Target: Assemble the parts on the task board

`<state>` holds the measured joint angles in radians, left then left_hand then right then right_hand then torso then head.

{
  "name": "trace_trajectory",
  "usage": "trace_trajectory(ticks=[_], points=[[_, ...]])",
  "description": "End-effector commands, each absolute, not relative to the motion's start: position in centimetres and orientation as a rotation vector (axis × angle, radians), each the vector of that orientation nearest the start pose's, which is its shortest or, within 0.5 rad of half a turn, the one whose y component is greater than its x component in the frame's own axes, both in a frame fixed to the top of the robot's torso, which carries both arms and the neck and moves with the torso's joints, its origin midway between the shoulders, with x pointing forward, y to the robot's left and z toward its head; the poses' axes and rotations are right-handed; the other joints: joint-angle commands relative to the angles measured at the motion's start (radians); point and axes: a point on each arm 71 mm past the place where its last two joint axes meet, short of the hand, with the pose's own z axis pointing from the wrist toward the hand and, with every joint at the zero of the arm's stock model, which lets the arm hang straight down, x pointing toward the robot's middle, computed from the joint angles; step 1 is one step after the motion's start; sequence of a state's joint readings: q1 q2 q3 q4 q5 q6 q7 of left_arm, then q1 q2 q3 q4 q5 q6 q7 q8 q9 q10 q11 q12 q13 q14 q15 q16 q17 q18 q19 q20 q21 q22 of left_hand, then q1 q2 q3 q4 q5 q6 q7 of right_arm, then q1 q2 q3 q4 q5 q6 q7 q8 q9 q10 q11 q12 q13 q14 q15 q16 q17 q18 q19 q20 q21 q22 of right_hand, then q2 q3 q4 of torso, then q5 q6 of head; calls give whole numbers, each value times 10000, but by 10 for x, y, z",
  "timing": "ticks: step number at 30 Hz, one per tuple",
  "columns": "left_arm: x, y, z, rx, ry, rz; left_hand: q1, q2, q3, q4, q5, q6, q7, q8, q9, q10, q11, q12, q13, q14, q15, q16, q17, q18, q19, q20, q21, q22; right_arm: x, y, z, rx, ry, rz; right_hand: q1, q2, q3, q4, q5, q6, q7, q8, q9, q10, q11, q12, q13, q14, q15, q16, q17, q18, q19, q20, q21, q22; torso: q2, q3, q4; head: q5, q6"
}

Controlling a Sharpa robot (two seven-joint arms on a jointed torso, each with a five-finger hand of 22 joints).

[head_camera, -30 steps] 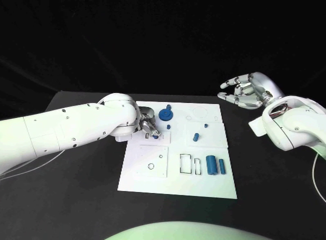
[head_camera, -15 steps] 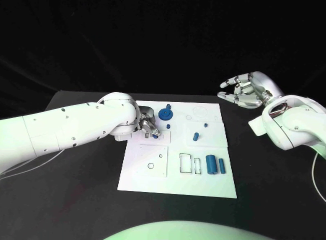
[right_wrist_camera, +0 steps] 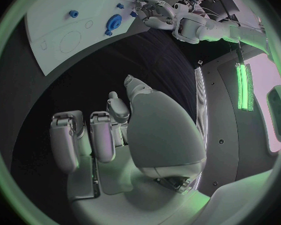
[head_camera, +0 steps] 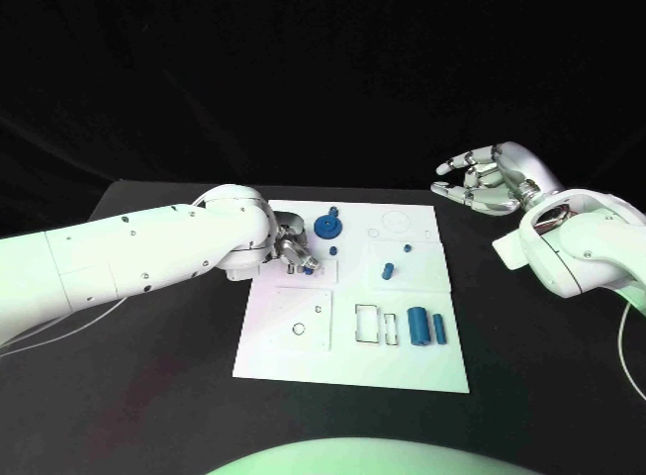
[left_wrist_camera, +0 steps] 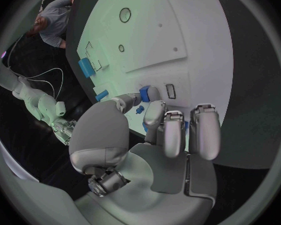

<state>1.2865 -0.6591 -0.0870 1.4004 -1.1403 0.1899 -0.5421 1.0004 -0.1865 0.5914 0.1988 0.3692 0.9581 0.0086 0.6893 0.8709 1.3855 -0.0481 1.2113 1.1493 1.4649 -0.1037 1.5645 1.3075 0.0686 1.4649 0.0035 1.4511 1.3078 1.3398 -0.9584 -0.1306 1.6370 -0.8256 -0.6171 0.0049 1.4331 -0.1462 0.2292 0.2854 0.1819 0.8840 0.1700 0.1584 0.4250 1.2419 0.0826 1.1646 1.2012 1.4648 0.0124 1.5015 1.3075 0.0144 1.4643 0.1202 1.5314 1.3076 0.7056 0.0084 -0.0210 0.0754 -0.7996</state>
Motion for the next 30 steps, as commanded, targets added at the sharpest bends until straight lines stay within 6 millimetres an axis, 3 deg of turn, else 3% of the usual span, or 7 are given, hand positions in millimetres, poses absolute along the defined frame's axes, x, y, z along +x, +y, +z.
trace_trajectory(ticks=[1,13,17,22,30], points=[[503,160,-211,49,23273,-3504,-65,-2,-142,35,-33,-12,64,-44,18,12,-53,32,0,1059,-57,63,2633,-192,195,-91,50,170,480,-240,-134,4523,14633,8868,-89,-26,45,17,-25,-86,-21,42,-13,-49,-10,-58,-23,652,-59,-82,1079,-14,793,-83,-62,2334,3,2,-5,-7,-12],[503,160,-208,-90,23100,-3633,-163,-58,-874,591,-23,33,68,-103,44,18,-48,63,24,1059,-55,63,2633,-200,213,-97,64,219,479,-241,-134,4527,14607,8861,-174,-49,32,31,-55,-127,-20,52,-26,-81,-8,-109,-81,620,-62,-150,967,15,731,-88,-170,2264,13,-11,-17,-49,51],[502,160,-206,-184,22965,-3760,-237,-171,-1248,872,-36,34,81,-134,58,-5,-37,45,0,1059,-46,63,2633,-200,215,-104,61,224,479,-242,-134,4535,14600,8852,-212,-56,25,34,-59,-147,-19,55,-32,-90,-7,-123,-99,611,-62,-171,935,23,715,-89,-200,2246,10,-14,-20,-72,30],[503,163,-198,-330,22740,-3878,-278,-187,-1359,916,-51,14,92,-150,62,-44,-26,-12,-66,1059,-38,63,2633,-195,208,-112,51,206,479,-242,-135,4508,14621,8881,-295,-88,-1,35,-72,-174,-20,70,-41,-88,-6,-125,-113,598,-63,-204,891,34,692,-92,-243,2219,6,4,-15,-66,-40],[506,169,-183,-452,22434,-3994,-320,-206,-1468,930,-73,-23,108,-167,71,-75,-13,-42,-101,1059,-29,63,2633,-196,210,-120,53,215,479,-243,-135,4523,14585,8854,-418,-117,-40,40,-83,-213,-21,90,-52,-114,-5,-161,-163,579,-65,-254,820,50,660,-94,-306,2179,-5,0,17,-79,-20]])
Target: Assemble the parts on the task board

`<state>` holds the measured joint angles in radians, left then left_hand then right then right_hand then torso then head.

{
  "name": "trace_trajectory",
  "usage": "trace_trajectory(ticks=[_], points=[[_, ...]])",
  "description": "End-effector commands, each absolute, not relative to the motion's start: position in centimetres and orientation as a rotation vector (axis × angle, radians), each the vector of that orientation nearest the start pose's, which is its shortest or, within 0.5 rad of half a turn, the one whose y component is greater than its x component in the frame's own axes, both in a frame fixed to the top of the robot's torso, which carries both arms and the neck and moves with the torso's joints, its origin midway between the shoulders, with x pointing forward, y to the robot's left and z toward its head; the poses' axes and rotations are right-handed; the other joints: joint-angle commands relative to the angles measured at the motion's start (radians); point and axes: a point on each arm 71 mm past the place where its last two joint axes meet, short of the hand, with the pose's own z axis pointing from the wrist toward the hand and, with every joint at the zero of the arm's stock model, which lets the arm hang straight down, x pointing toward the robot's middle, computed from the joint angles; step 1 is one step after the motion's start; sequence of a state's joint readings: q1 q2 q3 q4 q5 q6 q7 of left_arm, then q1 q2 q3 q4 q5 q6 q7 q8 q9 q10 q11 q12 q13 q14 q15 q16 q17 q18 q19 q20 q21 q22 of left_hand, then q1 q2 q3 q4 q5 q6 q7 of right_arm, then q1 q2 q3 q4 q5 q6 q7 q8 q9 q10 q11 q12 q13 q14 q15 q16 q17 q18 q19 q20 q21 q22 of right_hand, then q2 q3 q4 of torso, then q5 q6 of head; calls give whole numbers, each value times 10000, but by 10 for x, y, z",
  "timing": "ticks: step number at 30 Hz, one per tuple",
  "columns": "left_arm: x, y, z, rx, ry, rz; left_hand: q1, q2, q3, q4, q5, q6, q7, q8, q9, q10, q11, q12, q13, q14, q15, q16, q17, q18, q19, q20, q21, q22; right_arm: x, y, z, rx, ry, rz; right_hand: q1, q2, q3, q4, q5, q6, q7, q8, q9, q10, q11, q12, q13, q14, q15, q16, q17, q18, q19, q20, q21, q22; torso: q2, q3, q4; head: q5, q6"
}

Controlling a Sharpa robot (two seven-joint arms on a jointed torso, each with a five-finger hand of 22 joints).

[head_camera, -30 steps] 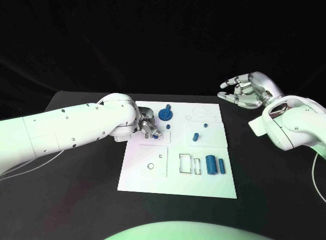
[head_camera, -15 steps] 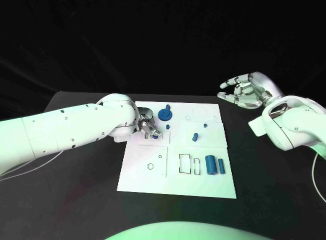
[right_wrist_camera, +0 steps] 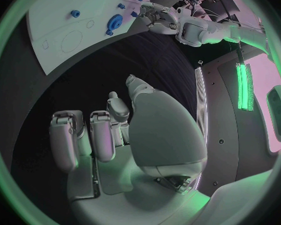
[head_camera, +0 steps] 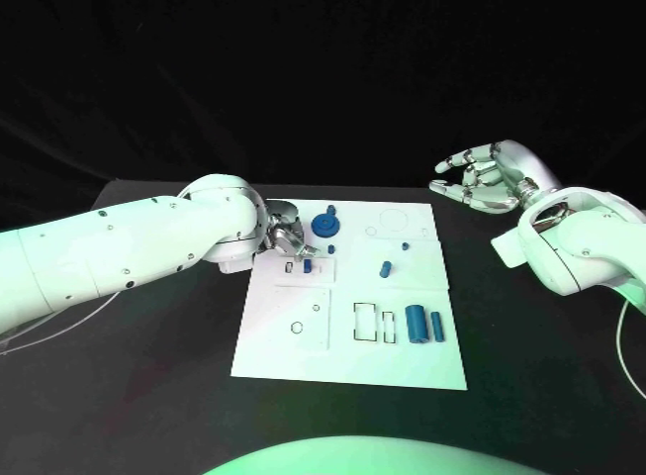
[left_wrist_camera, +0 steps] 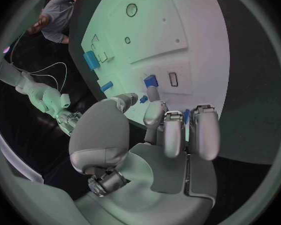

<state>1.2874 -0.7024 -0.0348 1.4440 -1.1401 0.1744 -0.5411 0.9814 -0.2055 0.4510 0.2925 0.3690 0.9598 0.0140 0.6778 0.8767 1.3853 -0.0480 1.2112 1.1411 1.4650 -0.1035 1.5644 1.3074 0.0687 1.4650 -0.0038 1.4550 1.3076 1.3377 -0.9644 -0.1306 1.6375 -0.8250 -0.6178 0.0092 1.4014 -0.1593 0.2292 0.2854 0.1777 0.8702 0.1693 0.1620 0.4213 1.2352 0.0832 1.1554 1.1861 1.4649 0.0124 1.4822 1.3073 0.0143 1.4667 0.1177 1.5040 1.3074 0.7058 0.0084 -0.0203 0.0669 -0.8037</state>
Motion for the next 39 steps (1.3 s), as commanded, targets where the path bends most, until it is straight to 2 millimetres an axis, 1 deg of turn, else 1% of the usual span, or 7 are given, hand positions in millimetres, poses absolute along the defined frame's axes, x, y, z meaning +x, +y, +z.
trace_trajectory(ticks=[1,6,11,12,21,26,39], points=[[506,169,-181,-461,22402,-3997,-144,-16,-90,-5,-83,-45,57,-55,14,-77,-12,-42,-20,1058,-29,64,2634,-196,207,-48,11,212,479,-243,-135,4524,14583,8852,-101,15,-40,40,-42,-75,-14,53,-15,-47,-12,-69,-12,579,-65,-62,822,50,635,-70,-32,2182,-2,-1,8,-3,39],[513,178,-167,-720,22153,-3992,-8,-12,-151,-50,-75,-154,81,-118,11,-201,9,-200,-193,1058,-12,64,2634,-180,171,-45,-35,128,480,-244,-135,4530,14587,8833,-120,14,-45,40,-44,-81,-14,56,-17,-48,-12,-71,-17,576,-65,-69,812,53,630,-70,-43,2176,-1,-13,-6,1,90],[529,191,-153,-1325,21710,-3888,637,-30,-319,-45,-32,-635,303,-503,-119,-885,199,-1061,-1128,1058,138,64,2634,-108,5,61,-253,-249,480,-245,-135,4545,14596,8807,-120,14,-45,40,-44,-81,-14,56,-17,-48,-12,-71,-17,576,-65,-69,812,53,630,-70,-43,2176,-2,-13,12,24,164],[533,193,-152,-1440,21633,-3849,730,-18,-353,-36,-23,-822,396,-698,-231,-1010,270,-1216,-1303,1058,197,64,2634,-101,-16,105,-283,-296,480,-245,-136,4545,14598,8806,-120,14,-45,40,-44,-81,-14,56,-17,-48,-12,-71,-17,576,-65,-69,812,53,630,-70,-43,2176,-3,-9,10,41,200],[555,204,-145,-1920,21356,-3375,787,-59,-497,-7,-44,-875,489,-889,-391,-1064,360,-1256,-1377,1058,279,64,2634,-102,-15,185,-285,-283,481,-245,-137,4558,14632,8796,-125,18,-43,38,-42,-80,-15,60,-17,-34,-13,-55,-4,579,-65,-65,822,51,634,-70,-36,2180,21,-14,12,92,346],[564,205,-148,-1661,21475,-2800,505,-11,-751,9,-265,-831,528,-1010,-525,-1106,404,-1269,-1442,1058,329,64,2634,-97,-19,250,-291,-281,481,-245,-137,4568,14650,8791,-127,28,-37,34,-35,-79,-17,66,-17,-28,-15,-49,-2,580,-66,-65,825,48,641,-71,-26,2187,22,-11,6,96,323],[573,205,-162,-1447,22191,-2119,549,32,-764,-9,-301,-865,539,-1067,-570,-1139,413,-1298,-1486,1058,336,64,2634,-96,-22,261,-293,-281,481,-245,-138,4566,14678,8793,-128,36,-31,29,-27,-77,-19,73,-17,-20,-17,-41,2,579,-68,-69,819,48,641,-72,-28,2186,6,0,-18,152,262]])
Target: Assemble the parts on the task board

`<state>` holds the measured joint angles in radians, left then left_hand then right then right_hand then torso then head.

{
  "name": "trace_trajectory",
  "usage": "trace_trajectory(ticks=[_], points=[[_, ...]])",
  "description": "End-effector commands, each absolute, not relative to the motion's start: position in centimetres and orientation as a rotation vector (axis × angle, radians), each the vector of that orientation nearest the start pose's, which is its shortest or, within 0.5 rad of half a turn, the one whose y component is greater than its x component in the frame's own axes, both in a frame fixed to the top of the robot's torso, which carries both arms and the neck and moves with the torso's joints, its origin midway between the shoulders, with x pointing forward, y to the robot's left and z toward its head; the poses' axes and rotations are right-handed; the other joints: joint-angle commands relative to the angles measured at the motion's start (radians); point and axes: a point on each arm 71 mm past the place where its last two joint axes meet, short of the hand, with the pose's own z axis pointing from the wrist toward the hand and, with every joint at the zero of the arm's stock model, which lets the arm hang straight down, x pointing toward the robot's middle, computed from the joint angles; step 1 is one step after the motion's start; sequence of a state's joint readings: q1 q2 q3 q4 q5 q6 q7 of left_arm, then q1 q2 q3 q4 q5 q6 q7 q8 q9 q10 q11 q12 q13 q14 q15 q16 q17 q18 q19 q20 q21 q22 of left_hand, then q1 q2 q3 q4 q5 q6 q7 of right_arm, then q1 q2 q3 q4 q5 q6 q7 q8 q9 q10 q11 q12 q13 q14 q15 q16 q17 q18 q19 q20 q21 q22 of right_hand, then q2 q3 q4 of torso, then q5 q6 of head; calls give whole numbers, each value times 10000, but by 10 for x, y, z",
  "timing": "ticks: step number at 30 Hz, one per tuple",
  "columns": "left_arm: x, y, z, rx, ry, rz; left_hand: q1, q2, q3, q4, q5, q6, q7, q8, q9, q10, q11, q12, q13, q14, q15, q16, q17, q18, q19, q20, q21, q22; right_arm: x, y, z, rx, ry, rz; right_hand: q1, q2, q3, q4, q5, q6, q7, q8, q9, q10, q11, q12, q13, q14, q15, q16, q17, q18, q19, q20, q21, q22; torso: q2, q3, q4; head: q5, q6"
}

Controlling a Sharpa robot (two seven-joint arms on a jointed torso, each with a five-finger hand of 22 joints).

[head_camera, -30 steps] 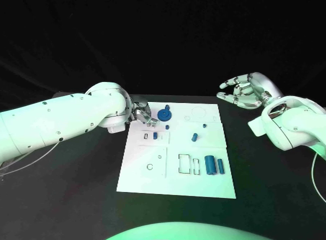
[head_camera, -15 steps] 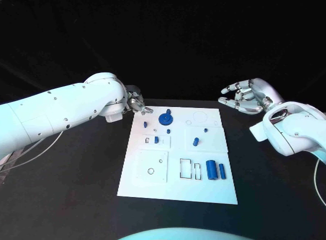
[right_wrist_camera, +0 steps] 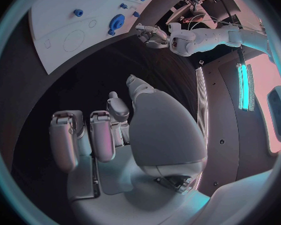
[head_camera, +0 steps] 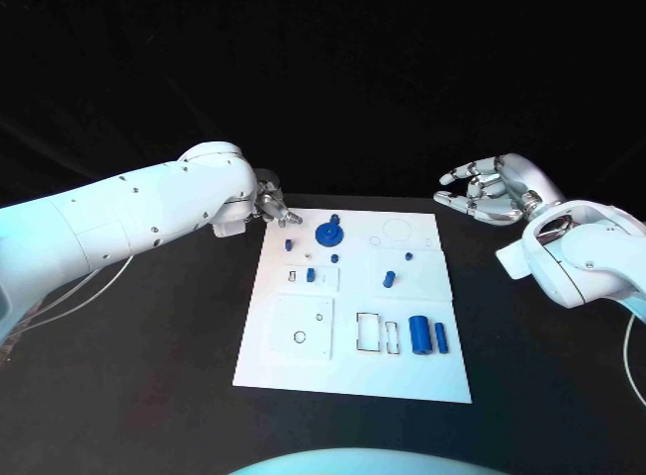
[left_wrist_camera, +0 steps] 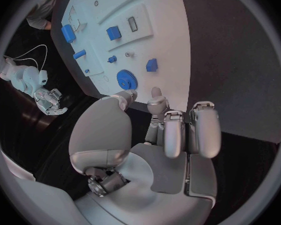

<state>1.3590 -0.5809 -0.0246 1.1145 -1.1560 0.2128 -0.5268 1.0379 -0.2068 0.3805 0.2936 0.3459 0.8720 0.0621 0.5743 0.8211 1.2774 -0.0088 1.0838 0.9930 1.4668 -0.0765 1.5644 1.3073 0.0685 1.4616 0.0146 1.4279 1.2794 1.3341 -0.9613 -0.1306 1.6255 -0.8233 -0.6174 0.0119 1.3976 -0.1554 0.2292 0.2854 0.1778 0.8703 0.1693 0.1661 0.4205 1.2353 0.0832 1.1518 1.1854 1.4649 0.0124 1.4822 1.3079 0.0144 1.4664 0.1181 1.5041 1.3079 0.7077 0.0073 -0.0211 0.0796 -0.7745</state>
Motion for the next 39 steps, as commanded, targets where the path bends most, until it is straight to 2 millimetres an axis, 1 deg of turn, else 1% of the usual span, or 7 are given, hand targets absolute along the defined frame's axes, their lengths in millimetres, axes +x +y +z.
trace_trajectory(ticks=[1,9,13,23,27,31,39], points=[[574,205,-162,-1442,22235,-2094,-15,46,-59,-21,-70,11,58,-35,-16,-60,22,-22,-4,1040,66,64,2634,-94,12,77,-23,1,481,-245,-138,4566,14678,8792,-90,-3,-31,29,-27,-78,-19,32,-9,-21,-17,-5,10,579,-68,-70,813,47,644,-76,-28,2181,-12,10,-11,26,-33],[573,206,-169,-1360,22684,-1961,-9,57,-61,-18,-73,5,62,-46,-26,-71,25,-33,-19,1040,68,64,2634,-98,18,79,-13,20,482,-244,-138,4557,14681,8806,-90,-3,-31,29,-27,-78,-19,32,-9,-21,-17,-5,10,579,-68,-70,813,47,644,-76,-28,2181,-27,25,15,27,-65],[573,206,-172,-1362,22840,-1945,1,73,-61,-18,-75,-1,67,-60,-37,-84,29,-46,-35,1040,71,64,2634,-98,17,82,-14,19,482,-243,-138,4555,14690,8814,-90,-3,-31,29,-27,-78,-19,32,-9,-21,-17,-5,10,579,-68,-70,813,47,644,-76,-28,2181,-17,17,2,46,-76],[571,204,-178,-1359,23190,-2040,10,81,-61,-20,-76,-4,69,-67,-44,-86,31,-42,-32,1040,73,64,2634,-99,18,84,-12,24,482,-242,-139,4544,14705,8838,-90,-3,-31,29,-27,-78,-19,32,-9,-21,-17,-5,10,579,-68,-70,813,47,644,-76,-28,2181,-25,19,4,54,-79],[571,204,-180,-1367,23266,-2026,26,98,-60,-22,-77,-4,73,-77,-54,-92,34,-42,-34,1040,77,64,2634,-100,20,87,-8,34,482,-242,-139,4540,14708,8847,-95,7,-21,20,-6,-76,-23,49,-10,-21,-21,-7,-1,580,-72,-74,812,47,645,-79,-29,2181,-25,11,0,53,-82],[570,204,-182,-1396,23334,-2049,61,134,-53,-27,-77,-1,78,-93,-71,-102,38,-44,-41,1040,83,64,2634,-102,20,92,-5,43,482,-241,-139,4539,14706,8851,-95,7,-21,20,-6,-76,-23,49,-10,-21,-21,-7,-1,580,-72,-74,812,47,645,-79,-29,2181,-21,15,8,42,-86],[570,204,-183,-1434,23429,-2097,136,186,-40,-37,-76,10,84,-113,-97,-105,44,-27,-33,1040,90,64,2634,-105,24,101,3,62,482,-241,-139,4535,14714,8863,-95,7,-21,20,-6,-76,-23,49,-10,-21,-21,-7,-1,580,-72,-74,812,47,645,-79,-29,2181,-19,18,0,46,-106]])
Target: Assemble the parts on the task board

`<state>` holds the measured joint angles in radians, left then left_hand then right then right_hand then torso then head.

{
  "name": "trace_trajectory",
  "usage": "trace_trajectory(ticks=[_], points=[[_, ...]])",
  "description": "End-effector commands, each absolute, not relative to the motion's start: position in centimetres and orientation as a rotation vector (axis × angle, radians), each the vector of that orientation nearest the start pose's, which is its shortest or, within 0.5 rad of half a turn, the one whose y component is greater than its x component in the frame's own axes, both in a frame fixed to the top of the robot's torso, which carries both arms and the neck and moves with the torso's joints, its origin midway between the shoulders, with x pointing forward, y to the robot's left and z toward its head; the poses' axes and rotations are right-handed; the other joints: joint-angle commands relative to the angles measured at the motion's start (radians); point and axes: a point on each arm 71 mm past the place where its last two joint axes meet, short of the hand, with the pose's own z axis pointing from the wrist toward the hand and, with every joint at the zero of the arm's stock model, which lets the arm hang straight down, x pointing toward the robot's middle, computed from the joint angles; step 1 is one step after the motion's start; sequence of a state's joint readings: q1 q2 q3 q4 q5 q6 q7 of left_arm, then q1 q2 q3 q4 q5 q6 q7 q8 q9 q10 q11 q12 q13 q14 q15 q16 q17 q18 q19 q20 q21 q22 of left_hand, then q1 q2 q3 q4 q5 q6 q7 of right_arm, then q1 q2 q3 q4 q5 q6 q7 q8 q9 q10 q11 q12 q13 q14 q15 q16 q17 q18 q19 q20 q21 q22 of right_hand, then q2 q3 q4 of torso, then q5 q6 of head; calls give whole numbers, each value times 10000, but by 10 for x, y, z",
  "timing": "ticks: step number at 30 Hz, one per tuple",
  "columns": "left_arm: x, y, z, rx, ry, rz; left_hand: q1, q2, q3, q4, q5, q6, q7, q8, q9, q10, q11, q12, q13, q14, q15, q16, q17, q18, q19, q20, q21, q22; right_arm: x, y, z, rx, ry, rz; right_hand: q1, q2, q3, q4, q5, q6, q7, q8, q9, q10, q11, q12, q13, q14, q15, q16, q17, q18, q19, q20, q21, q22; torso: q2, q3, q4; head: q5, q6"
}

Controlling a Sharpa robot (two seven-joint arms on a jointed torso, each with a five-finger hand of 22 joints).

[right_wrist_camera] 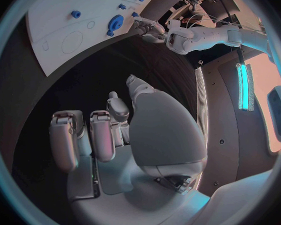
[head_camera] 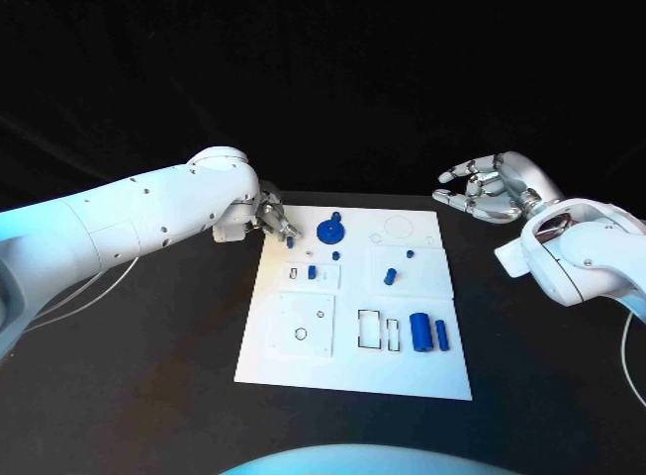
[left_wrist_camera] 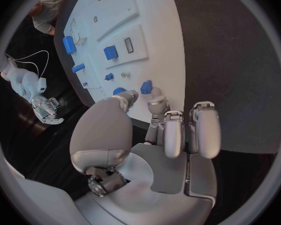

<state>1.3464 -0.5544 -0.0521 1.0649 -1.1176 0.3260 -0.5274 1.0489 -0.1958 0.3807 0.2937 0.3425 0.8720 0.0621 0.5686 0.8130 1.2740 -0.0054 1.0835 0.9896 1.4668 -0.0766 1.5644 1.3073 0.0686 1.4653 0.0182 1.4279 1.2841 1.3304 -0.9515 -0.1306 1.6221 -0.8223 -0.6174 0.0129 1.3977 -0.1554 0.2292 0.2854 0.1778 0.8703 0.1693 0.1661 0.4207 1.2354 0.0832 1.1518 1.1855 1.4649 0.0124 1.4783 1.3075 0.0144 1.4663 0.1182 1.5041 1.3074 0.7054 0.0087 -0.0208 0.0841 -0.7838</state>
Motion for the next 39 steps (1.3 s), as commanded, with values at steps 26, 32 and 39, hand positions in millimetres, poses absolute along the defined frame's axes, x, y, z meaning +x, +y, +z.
trace_trajectory(ticks=[26,32,39], points=[[570,200,-187,-1949,23475,-2628,1902,891,629,-482,-3,185,-43,38,-78,-93,-95,85,-53,1039,17,64,2635,-106,-31,37,15,67,481,-240,-140,4531,14744,8877,-99,22,-3,11,13,-73,-28,75,-14,16,-27,35,24,588,-77,-29,837,43,656,-84,-17,2194,-2,5,-4,-13,-120],[568,200,-187,-2554,23501,-3183,2529,1105,1329,-895,-163,115,-130,619,431,47,-177,232,40,1039,-56,64,2635,-111,-25,-31,24,101,481,-240,-140,4528,14743,8880,-99,26,2,10,19,-70,-29,80,-13,24,-28,45,30,587,-78,-33,830,44,655,-85,-20,2192,-1,3,-10,-15,-125],[565,205,-186,-3149,23431,-3622,2442,1075,2117,-1073,-965,-88,-135,959,787,127,-186,406,136,1039,-67,64,2635,-110,-27,-39,13,107,481,-241,-139,4530,14737,8874,-99,26,2,10,19,-70,-29,80,-13,24,-28,45,30,587,-78,-33,830,44,655,-85,-20,2192,-12,14,5,-13,-128]])
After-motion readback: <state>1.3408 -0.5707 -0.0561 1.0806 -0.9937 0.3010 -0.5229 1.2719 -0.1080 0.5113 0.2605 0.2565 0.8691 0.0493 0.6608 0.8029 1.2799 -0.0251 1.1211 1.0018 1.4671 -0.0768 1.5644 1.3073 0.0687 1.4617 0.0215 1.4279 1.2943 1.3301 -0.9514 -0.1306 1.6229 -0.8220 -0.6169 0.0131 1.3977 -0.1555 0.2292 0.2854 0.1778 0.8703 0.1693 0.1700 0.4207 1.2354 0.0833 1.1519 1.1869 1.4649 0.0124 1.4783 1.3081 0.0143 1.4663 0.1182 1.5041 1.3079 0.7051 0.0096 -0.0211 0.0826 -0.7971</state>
